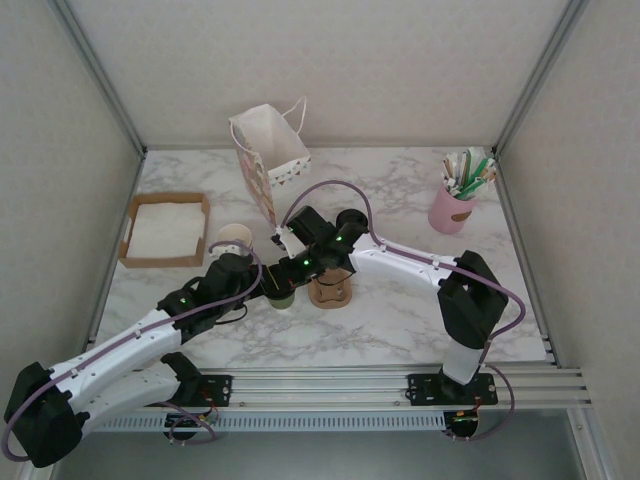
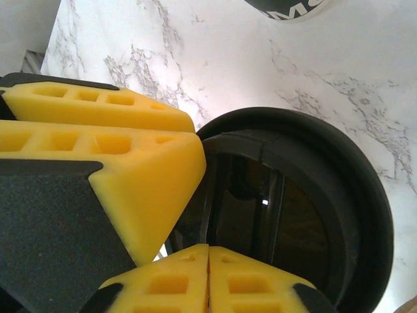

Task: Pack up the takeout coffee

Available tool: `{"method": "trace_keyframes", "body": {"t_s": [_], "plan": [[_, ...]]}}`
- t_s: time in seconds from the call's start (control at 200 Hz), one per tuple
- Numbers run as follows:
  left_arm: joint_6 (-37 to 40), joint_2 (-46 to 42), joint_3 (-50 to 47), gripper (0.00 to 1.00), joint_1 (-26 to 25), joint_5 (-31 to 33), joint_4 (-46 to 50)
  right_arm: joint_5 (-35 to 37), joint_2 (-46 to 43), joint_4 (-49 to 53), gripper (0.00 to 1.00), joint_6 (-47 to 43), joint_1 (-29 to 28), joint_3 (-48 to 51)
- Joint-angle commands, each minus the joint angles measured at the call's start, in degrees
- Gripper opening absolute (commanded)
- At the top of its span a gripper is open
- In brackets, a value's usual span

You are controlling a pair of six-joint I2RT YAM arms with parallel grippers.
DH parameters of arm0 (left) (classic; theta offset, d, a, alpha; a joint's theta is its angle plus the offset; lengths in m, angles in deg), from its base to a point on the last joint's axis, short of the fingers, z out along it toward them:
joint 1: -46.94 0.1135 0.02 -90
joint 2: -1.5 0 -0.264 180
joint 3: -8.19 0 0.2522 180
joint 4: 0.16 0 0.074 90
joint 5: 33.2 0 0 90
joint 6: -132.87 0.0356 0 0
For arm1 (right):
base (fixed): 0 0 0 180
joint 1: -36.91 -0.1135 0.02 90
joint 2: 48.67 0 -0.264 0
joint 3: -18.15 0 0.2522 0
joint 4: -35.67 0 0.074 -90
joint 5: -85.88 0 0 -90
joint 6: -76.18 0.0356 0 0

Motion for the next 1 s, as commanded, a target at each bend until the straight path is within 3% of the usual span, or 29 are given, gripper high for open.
{"method": "trace_keyframes", "body": {"t_s": [0.0, 0.371, 0.511, 0.706, 0.841, 0.996], "plan": [[0.36, -0.20, 1.23, 0.25, 0.07, -0.67, 4.69, 4.37, 1.43, 5.21, 0.16, -0.83, -0.88, -1.05], [1.65, 0.89, 5.42, 0.31, 0.81, 0.48, 6.50, -0.06, -2.30, 6.56, 0.30, -0.29, 1.48, -9.72], [1.56, -1.00, 7.44, 0.42, 0.85, 1.61, 8.33, 0.90, -4.94, 7.77, 0.34, -0.85, 2.14, -9.81], [3.35, -2.12, 16.04, 0.77, 0.77, 3.40, 13.34, 3.62, -11.84, 12.09, 0.55, -2.13, 3.38, -9.92], [5.52, -0.80, 24.44, 0.98, 0.81, 6.26, 17.89, 6.39, -17.56, 16.80, 0.76, -3.75, 4.91, -9.77], [9.18, 3.74, 35.87, 1.00, 1.06, 9.22, 21.75, 9.42, -24.23, 21.55, 0.98, -4.61, 7.85, -8.69]]}}
